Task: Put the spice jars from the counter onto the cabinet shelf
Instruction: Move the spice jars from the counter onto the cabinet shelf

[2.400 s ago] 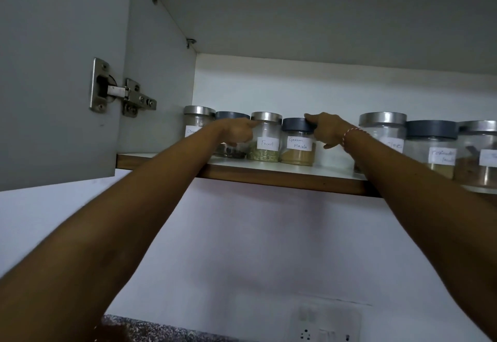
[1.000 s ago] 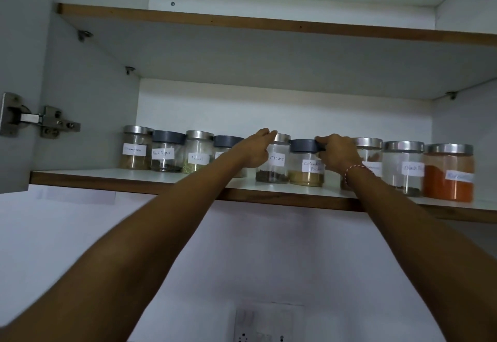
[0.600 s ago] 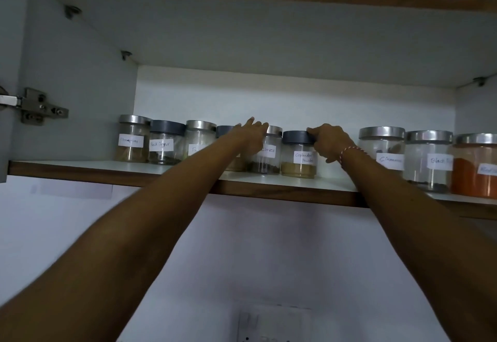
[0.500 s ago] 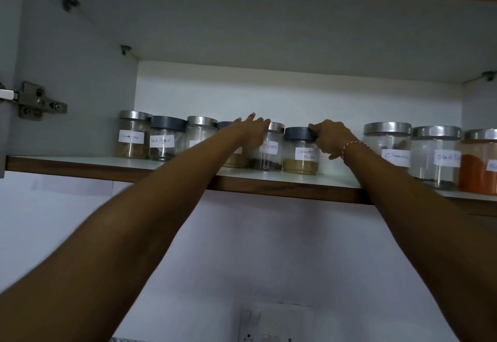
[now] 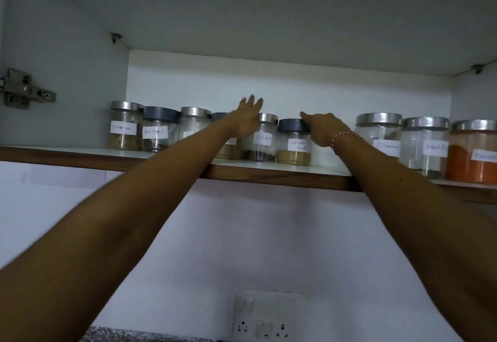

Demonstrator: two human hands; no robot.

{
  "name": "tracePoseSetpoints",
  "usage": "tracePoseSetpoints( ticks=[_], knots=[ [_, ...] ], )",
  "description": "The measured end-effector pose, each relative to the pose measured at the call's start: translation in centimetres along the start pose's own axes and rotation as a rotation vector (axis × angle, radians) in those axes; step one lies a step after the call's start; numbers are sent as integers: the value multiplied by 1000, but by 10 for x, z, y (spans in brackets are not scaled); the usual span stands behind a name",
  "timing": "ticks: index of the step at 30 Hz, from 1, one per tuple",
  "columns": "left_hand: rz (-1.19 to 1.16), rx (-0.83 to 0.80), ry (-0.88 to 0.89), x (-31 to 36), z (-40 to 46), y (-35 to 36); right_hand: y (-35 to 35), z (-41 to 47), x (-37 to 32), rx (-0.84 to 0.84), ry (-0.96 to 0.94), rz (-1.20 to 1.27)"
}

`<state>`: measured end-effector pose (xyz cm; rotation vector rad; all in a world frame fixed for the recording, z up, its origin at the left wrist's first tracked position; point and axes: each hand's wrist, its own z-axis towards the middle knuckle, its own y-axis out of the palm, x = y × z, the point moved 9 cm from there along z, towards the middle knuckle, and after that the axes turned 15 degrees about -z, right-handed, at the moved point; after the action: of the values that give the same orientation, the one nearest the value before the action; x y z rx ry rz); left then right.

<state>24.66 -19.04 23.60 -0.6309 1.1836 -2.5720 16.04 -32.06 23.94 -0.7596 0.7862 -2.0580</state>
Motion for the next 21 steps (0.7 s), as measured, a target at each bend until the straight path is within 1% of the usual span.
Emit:
tracePoseSetpoints(
  ticks=[3, 5, 8, 11, 16, 19, 21],
  knots=[
    [35, 111, 44, 11, -4, -9, -10, -9, -3, 92, -3, 62],
    [65, 114, 67, 24, -8, -4, -12, -19, -7, 90, -58, 113],
    [3, 98, 117, 57, -13, 18, -22, -40, 5, 151, -90, 228],
    [-104, 68, 143, 91, -14, 41, -35, -64, 31, 273, -71, 273],
    [-116, 31, 149, 141, -13, 74, -52, -93, 110, 414, 34, 329],
    [-110, 74, 173, 164, -11, 88, -55, -111, 149, 491, 55, 349],
    [-73, 127, 210, 178, -7, 89, -50, -117, 159, 505, 25, 293]
  ],
)
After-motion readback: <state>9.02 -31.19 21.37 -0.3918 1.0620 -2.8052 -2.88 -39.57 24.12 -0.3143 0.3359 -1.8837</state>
